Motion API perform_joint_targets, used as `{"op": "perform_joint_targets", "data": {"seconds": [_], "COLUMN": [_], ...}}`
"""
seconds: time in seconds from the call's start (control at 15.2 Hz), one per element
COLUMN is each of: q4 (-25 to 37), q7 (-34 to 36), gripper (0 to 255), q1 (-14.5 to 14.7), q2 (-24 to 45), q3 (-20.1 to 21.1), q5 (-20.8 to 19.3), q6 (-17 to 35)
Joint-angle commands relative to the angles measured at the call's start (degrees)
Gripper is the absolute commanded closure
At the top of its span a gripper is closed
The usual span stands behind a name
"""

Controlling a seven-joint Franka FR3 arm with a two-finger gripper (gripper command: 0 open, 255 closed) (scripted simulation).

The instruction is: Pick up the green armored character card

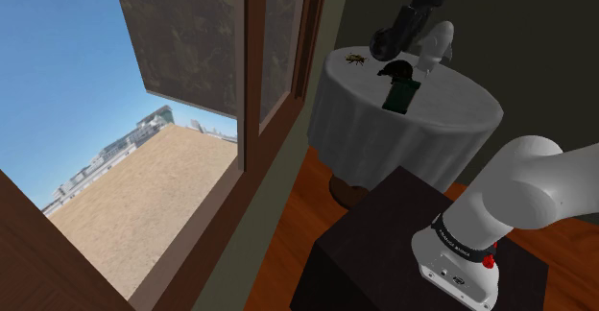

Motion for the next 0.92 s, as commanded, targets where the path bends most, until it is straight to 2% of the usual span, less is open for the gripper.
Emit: {"op": "perform_joint_targets", "data": {"seconds": [0.0,0.46,0.86], "q4": [0.0,-7.0,-9.2], "q7": [0.0,-14.0,-26.4], "gripper": [0,0,0], "q1": [0.0,-1.9,-2.9], "q2": [0.0,-5.3,-5.2], "q3": [0.0,-11.1,-22.0], "q5": [0.0,-4.6,-8.2], "q6": [0.0,6.1,11.8]}}
